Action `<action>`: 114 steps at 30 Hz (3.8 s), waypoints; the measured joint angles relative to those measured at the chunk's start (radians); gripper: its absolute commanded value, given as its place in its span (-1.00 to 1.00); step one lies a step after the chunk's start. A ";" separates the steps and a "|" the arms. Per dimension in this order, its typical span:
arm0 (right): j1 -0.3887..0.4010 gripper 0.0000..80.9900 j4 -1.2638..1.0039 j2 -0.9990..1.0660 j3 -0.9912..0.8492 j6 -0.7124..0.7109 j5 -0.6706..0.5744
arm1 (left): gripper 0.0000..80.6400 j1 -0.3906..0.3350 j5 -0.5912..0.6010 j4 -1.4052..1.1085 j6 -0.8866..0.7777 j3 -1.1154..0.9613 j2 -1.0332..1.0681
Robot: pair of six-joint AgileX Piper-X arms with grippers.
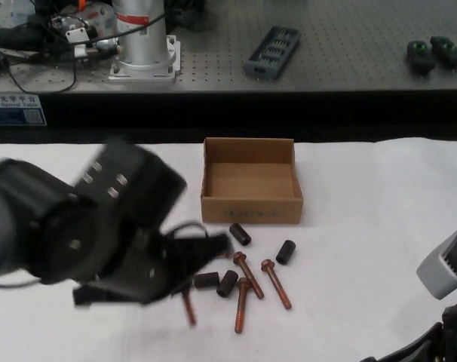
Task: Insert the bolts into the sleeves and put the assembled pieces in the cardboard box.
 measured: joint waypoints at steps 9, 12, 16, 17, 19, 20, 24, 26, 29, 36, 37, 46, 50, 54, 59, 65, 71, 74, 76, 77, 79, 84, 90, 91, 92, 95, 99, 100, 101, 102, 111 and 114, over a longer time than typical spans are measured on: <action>0.000 -0.96 -0.148 0.121 -0.088 0.099 0.013 | -0.98 0.012 0.179 -0.283 0.145 0.000 -0.160; 0.000 -0.96 -0.150 0.241 -0.148 0.079 0.017 | -0.98 0.025 0.241 -0.313 0.173 0.000 -0.160; 0.000 -0.96 -0.165 0.373 -0.244 0.048 0.022 | -0.98 0.070 0.307 -0.317 0.231 0.000 -0.160; 0.000 -0.96 -0.181 0.390 -0.266 0.044 0.022 | -0.98 0.080 0.320 -0.317 0.239 0.000 -0.160; 0.000 -0.96 -0.198 0.410 -0.285 0.043 0.022 | -0.98 0.099 0.338 -0.330 0.270 0.000 -0.160; 0.000 -0.96 -0.215 0.429 -0.302 0.043 0.022 | -0.98 0.105 0.346 -0.342 0.285 0.000 -0.160; 0.000 -0.96 -0.274 0.474 -0.344 0.043 0.029 | -0.98 0.121 0.364 -0.424 0.320 0.000 -0.155; 0.000 -0.96 -0.296 0.493 -0.352 0.046 0.029 | -0.98 0.122 0.387 -0.475 0.325 0.000 -0.133; 0.000 -0.96 -0.342 0.505 -0.355 0.060 0.025 | -0.98 0.122 0.404 -0.503 0.324 0.000 -0.095; -0.043 -0.96 -0.384 0.505 -0.359 0.065 0.015 | -0.98 0.122 0.409 -0.566 0.319 0.000 -0.036; -0.051 -0.96 -0.389 0.505 -0.359 0.065 -0.003 | -0.98 0.122 0.409 -0.567 0.316 0.000 -0.036; -0.062 -0.96 -0.405 0.505 -0.359 0.067 -0.064 | -0.98 0.122 0.409 -0.640 0.301 0.000 -0.032; -0.062 -0.96 -0.420 0.505 -0.359 0.067 -0.085 | -0.98 0.122 0.409 -0.655 0.278 0.000 -0.032; -0.062 -0.96 -0.427 0.505 -0.359 0.067 -0.104 | -0.98 0.122 0.409 -0.676 0.276 0.000 -0.032; -0.062 -0.96 -0.431 0.505 -0.359 0.067 -0.113 | -0.98 0.122 0.409 -0.715 0.267 0.000 -0.032; -0.062 -0.96 -0.431 0.505 -0.359 0.067 -0.113 | -0.98 0.122 0.434 -0.729 0.250 0.000 -0.032; -0.062 -0.96 -0.431 0.505 -0.359 0.067 -0.113 | -0.98 0.123 0.474 -0.729 0.223 0.000 -0.032; -0.062 -0.96 -0.431 0.505 -0.359 0.067 -0.113 | -0.98 0.123 0.484 -0.729 0.219 0.000 -0.032; -0.062 -0.96 -0.431 0.505 -0.359 0.067 -0.113 | -0.98 0.125 0.486 -0.729 0.219 0.000 -0.032; -0.062 -0.96 -0.431 0.505 -0.359 0.067 -0.113 | -0.98 0.125 0.486 -0.729 0.219 0.000 -0.032; -0.063 -0.96 -0.431 0.505 -0.359 0.067 -0.113 | -0.98 0.124 0.486 -0.729 0.219 0.000 -0.032; -0.088 -0.96 -0.431 0.505 -0.359 0.056 -0.113 | -0.98 0.124 0.492 -0.729 0.219 0.000 -0.032; -0.103 -0.96 -0.431 0.505 -0.359 0.051 -0.113 | -0.98 0.124 0.495 -0.729 0.219 0.000 -0.032; -0.103 -0.96 -0.431 0.505 -0.359 0.051 -0.113 | -0.98 0.124 0.500 -0.729 0.219 0.000 -0.032; -0.103 -0.96 -0.431 0.505 -0.359 0.051 -0.113 | -0.98 0.124 0.499 -0.729 0.219 0.000 -0.032; -0.103 -0.96 -0.433 0.505 -0.359 0.051 -0.113 | -0.98 0.124 0.501 -0.729 0.222 0.000 -0.032; -0.103 -0.96 -0.433 0.505 -0.359 0.051 -0.113 | -0.98 0.124 0.501 -0.729 0.222 0.000 -0.032; -0.103 -0.96 -0.433 0.505 -0.359 0.051 -0.113 | -0.98 0.124 0.501 -0.729 0.222 0.000 -0.032; -0.103 -0.96 -0.433 0.505 -0.359 0.051 -0.116 | -0.98 0.124 0.501 -0.729 0.222 0.000 -0.032; -0.103 -0.96 -0.433 0.505 -0.359 0.051 -0.116 | -0.98 0.124 0.501 -0.729 0.222 0.000 -0.032; -0.103 -0.96 -0.433 0.505 -0.359 0.063 -0.128 | -0.98 0.124 0.505 -0.729 0.222 0.000 -0.032; -0.103 -0.96 -0.433 0.505 -0.359 0.066 -0.131 | -0.98 0.124 0.505 -0.729 0.222 0.000 -0.032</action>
